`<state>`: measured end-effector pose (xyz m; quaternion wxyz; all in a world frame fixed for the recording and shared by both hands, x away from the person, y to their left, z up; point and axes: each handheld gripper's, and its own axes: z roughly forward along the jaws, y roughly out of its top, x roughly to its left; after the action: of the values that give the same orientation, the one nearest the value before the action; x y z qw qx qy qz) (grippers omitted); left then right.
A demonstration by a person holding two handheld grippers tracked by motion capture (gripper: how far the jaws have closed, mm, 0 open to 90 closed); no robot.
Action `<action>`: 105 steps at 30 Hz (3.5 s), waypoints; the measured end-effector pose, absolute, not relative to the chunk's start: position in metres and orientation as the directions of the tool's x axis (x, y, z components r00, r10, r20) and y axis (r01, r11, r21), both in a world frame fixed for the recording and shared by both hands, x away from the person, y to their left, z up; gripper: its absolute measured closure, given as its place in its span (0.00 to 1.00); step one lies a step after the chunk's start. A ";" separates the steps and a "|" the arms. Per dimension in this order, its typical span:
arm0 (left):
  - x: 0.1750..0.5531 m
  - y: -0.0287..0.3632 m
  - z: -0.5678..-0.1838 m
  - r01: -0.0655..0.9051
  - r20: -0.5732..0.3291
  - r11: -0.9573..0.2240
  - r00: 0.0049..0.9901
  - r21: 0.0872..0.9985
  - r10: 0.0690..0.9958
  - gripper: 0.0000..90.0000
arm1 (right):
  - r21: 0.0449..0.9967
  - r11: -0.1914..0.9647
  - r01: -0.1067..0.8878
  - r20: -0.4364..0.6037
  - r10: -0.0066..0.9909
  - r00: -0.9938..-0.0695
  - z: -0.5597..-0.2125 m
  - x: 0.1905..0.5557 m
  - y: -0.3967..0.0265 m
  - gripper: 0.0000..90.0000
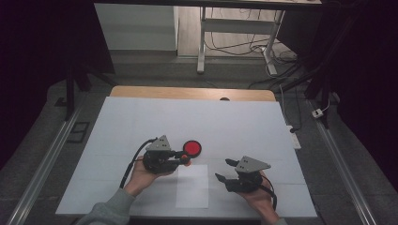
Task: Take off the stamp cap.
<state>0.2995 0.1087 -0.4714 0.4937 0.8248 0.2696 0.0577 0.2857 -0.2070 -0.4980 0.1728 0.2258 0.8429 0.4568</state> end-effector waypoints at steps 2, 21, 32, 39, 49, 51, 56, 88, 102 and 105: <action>0.300 0.108 -0.472 0.388 -0.172 -0.367 0.848 0.845 0.502 0.80 | 0.852 0.476 0.219 -0.084 0.537 -0.839 -0.498 0.286 -0.205 0.38; 0.300 0.107 -0.473 0.388 -0.170 -0.363 0.845 0.847 0.506 0.80 | 0.850 0.487 0.202 -0.083 0.503 -0.860 -0.496 0.285 -0.182 0.38; 0.300 0.105 -0.474 0.386 -0.168 -0.363 0.846 0.848 0.507 0.80 | 0.854 0.482 0.197 -0.074 0.486 -0.871 -0.494 0.285 -0.171 0.38; 0.301 0.104 -0.475 0.386 -0.168 -0.361 0.845 0.849 0.507 0.80 | 0.851 0.492 0.183 -0.079 0.465 -0.882 -0.492 0.285 -0.160 0.38; 0.301 0.102 -0.475 0.384 -0.170 -0.358 0.847 0.851 0.504 0.80 | 0.846 0.504 0.176 -0.081 0.448 -0.890 -0.494 0.286 -0.147 0.38; 0.300 0.102 -0.475 0.381 -0.169 -0.358 0.848 0.852 0.502 0.80 | 0.849 0.498 0.176 -0.073 0.440 -0.895 -0.494 0.287 -0.144 0.38; 0.300 0.101 -0.475 0.377 -0.166 -0.357 0.850 0.854 0.500 0.80 | 0.846 0.503 0.177 -0.071 0.435 -0.898 -0.496 0.288 -0.139 0.38; 0.298 0.090 -0.478 0.369 -0.178 -0.359 0.867 0.857 0.466 0.81 | 0.848 0.513 0.136 -0.115 0.428 -0.897 -0.500 0.290 -0.119 0.58; 0.298 0.090 -0.479 0.367 -0.177 -0.362 0.869 0.857 0.462 0.81 | 0.848 0.511 0.138 -0.124 0.446 -0.887 -0.500 0.291 -0.120 0.69; 0.298 0.090 -0.479 0.365 -0.173 -0.364 0.869 0.857 0.463 0.81 | 0.846 0.514 0.141 -0.126 0.449 -0.885 -0.500 0.291 -0.121 0.70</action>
<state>0.2979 0.0897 -0.4792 0.5046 0.8245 0.2513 0.0486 0.2907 -0.1208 -0.4997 0.1668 0.1728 0.8540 0.4615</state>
